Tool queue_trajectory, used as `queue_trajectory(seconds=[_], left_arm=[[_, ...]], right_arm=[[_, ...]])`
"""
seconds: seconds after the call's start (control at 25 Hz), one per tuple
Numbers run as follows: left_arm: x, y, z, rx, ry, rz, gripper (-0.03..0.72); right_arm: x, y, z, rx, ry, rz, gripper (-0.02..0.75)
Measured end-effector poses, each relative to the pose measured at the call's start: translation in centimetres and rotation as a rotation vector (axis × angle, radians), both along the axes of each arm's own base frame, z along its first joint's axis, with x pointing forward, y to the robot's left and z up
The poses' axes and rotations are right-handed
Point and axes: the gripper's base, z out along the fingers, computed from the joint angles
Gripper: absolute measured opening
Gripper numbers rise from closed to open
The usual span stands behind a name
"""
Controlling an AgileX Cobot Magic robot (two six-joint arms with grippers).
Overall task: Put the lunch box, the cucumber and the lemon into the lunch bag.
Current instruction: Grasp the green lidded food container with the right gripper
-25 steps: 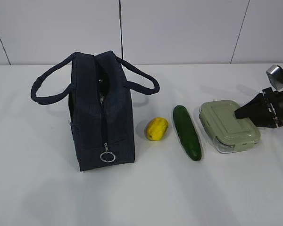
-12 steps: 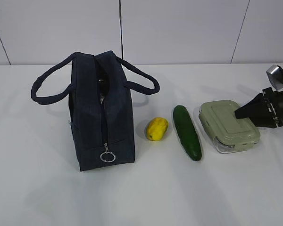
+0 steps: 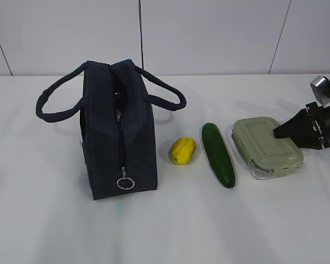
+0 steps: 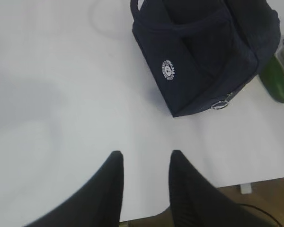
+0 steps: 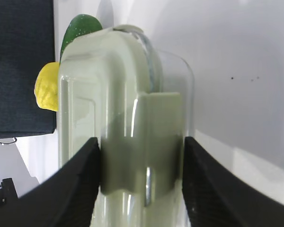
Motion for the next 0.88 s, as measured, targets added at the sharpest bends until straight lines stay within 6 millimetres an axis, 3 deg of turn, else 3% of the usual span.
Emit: queue_trajectory(seconds=[0.32,0.64,0.76,0.88], left_arm=[[7.3,-0.6,0.6,-0.078,0.201,-0.045,0.209],[15.2,-1.9,1.8,-0.154,0.241,-0.170,0.207],[17.6,-3.7,1.4,-0.144,0.271,-0.243,0.207],[19.1,-6.9,0.9,-0.121,0.278,-0.343,0.207]], right_arm=[[0.0,0.0,0.0,0.000,0.000,0.000,0.393],[0.0,0.0,0.0,0.002,0.000,0.000,0.393],[0.0,0.0,0.0,0.003,0.000,0.000,0.393],[0.0,0.0,0.0,0.003,0.000,0.000,0.392]])
